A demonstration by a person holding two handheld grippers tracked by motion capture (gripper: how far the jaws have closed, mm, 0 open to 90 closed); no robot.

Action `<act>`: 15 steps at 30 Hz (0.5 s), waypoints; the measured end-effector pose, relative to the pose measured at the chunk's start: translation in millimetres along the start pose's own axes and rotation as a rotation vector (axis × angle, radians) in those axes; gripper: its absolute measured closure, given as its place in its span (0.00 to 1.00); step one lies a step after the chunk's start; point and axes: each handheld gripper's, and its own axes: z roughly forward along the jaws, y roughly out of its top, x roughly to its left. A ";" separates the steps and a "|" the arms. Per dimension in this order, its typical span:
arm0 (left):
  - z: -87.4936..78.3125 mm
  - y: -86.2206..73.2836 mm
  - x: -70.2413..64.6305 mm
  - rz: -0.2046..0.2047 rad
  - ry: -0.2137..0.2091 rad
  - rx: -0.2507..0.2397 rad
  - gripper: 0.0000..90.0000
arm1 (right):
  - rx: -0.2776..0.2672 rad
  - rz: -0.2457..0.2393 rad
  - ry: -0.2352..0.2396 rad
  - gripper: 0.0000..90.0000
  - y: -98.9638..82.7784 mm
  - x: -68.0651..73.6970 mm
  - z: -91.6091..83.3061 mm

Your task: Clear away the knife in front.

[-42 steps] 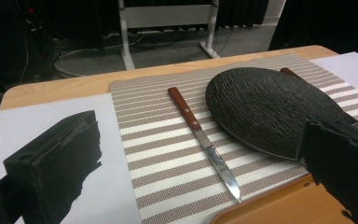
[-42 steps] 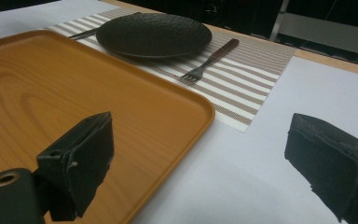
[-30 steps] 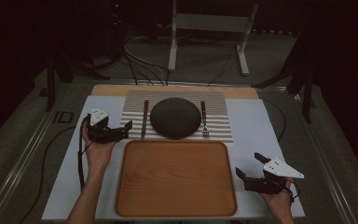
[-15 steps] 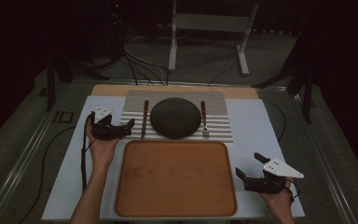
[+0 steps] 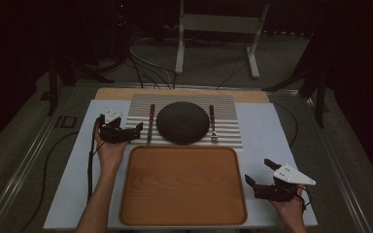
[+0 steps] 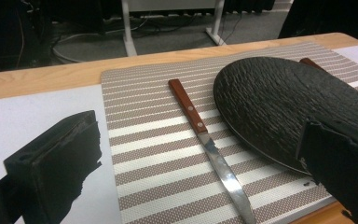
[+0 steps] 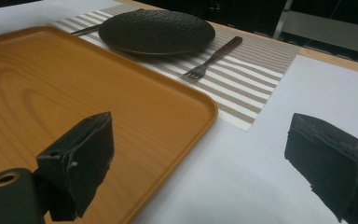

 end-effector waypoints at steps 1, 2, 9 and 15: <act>1.6 -0.5 -0.2 0.001 0.000 0.004 0.00 | 0.000 0.000 0.000 0.09 0.0 0.0 0.0; 3.5 -1.1 -0.7 0.000 0.000 0.007 0.00 | 0.000 0.000 0.000 0.09 0.0 -0.2 0.1; 14.8 -1.1 -5.0 0.017 0.006 0.041 0.00 | 0.002 0.000 0.000 0.09 -0.1 -0.3 0.4; 21.3 1.3 -7.9 0.020 0.011 0.053 0.00 | 0.004 0.000 0.000 0.09 -0.2 -0.6 0.7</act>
